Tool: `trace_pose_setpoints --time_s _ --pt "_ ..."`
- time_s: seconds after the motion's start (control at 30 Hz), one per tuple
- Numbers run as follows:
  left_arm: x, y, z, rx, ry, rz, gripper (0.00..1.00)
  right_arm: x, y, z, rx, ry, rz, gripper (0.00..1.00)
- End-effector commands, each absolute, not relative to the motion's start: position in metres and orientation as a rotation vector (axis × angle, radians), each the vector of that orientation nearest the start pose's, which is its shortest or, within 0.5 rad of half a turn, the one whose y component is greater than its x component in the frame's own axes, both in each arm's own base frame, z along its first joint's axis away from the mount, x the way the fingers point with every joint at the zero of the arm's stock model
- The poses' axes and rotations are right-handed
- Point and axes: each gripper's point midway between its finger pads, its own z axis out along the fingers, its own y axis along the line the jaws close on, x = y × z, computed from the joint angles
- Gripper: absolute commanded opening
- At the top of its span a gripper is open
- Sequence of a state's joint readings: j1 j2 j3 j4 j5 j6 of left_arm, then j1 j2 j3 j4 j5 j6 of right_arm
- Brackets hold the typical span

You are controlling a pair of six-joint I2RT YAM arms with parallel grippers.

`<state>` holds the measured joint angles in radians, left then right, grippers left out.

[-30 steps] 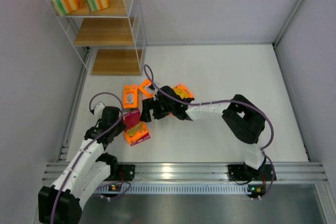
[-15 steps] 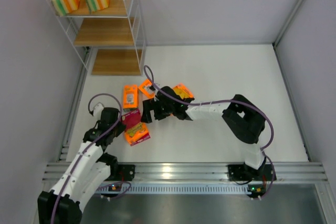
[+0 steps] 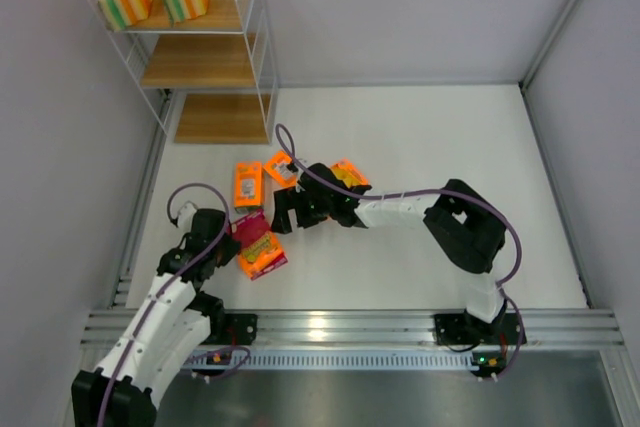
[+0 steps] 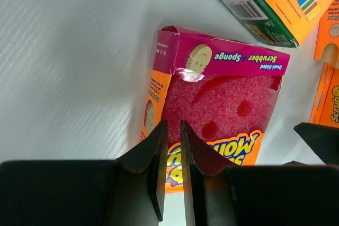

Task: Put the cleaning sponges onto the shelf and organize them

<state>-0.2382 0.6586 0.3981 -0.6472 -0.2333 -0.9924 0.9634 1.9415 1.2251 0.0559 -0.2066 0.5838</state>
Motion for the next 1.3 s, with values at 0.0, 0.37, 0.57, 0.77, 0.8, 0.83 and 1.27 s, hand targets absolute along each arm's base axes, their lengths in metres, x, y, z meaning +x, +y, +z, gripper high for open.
trace_pose_setpoints --time_s 0.0,0.37,0.57,0.77,0.8,0.83,1.27 --pt "0.190 -0.049 0.052 -0.991 2.306 -0.286 0.22 0.259 0.459 0.085 -0.576 2.312 1.021 0.92" --pt "0.210 -0.058 0.046 -0.830 2.434 -0.210 0.21 0.281 0.444 0.096 -0.404 2.315 1.024 0.92" --pt "0.222 -0.095 0.058 -0.703 2.440 -0.231 0.21 0.302 0.392 0.116 -0.259 2.289 1.004 0.93" --pt "0.229 -0.141 0.062 -0.507 2.503 -0.268 0.22 0.304 0.351 0.125 -0.193 2.276 0.952 0.94" --pt "0.236 -0.149 0.076 -0.483 2.478 -0.305 0.22 0.303 0.347 0.127 -0.190 2.272 0.952 0.94" --pt "0.238 -0.151 0.084 -0.457 2.463 -0.325 0.23 0.302 0.345 0.128 -0.191 2.272 0.952 0.94" --pt "0.221 -0.117 0.085 -0.502 2.409 -0.237 0.27 0.295 0.337 0.122 -0.201 2.288 0.938 0.95"
